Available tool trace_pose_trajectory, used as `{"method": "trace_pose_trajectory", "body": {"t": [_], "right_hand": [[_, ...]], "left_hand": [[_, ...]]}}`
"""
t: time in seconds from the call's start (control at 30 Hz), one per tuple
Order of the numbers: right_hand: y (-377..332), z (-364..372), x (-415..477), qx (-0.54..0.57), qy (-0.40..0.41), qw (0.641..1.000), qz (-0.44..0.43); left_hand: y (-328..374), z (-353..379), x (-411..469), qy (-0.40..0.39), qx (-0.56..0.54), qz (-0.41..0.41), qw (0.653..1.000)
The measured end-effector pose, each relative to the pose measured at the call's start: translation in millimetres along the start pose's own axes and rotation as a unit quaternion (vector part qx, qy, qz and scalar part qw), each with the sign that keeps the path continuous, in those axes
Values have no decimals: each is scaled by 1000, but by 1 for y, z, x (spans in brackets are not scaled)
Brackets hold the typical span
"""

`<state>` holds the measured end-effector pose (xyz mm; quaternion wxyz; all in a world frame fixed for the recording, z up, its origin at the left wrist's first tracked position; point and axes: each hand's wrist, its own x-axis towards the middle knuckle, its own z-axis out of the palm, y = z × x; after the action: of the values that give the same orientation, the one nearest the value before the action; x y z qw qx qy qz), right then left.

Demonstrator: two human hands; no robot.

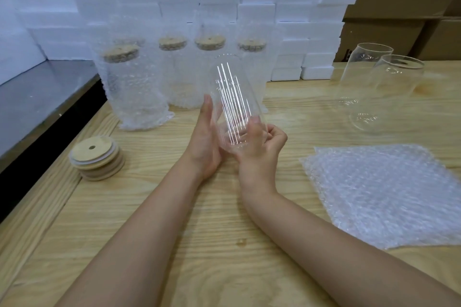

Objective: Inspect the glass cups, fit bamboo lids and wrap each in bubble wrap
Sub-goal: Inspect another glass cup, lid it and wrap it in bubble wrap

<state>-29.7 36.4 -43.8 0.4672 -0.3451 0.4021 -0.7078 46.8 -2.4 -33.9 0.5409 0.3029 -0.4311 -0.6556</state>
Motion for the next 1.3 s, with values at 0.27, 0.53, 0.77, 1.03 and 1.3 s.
{"method": "trace_pose_trajectory", "body": {"t": [0.27, 0.53, 0.77, 1.03, 1.3], "right_hand": [[8, 2, -2, 2, 15, 999, 45], [1, 3, -4, -150, -26, 986, -69], [8, 1, -1, -140, -37, 984, -105], [9, 0, 8, 31, -16, 999, 19], [11, 1, 12, 50, 6, 995, 87]], "left_hand": [[-2, -6, 6, -72, 2, -18, 997], [4, -10, 4, 73, 6, 13, 997], [3, -5, 6, 46, -40, 15, 998], [-1, -8, 8, -7, -66, -28, 997], [-3, -8, 10, 21, -7, -14, 1000]]}}
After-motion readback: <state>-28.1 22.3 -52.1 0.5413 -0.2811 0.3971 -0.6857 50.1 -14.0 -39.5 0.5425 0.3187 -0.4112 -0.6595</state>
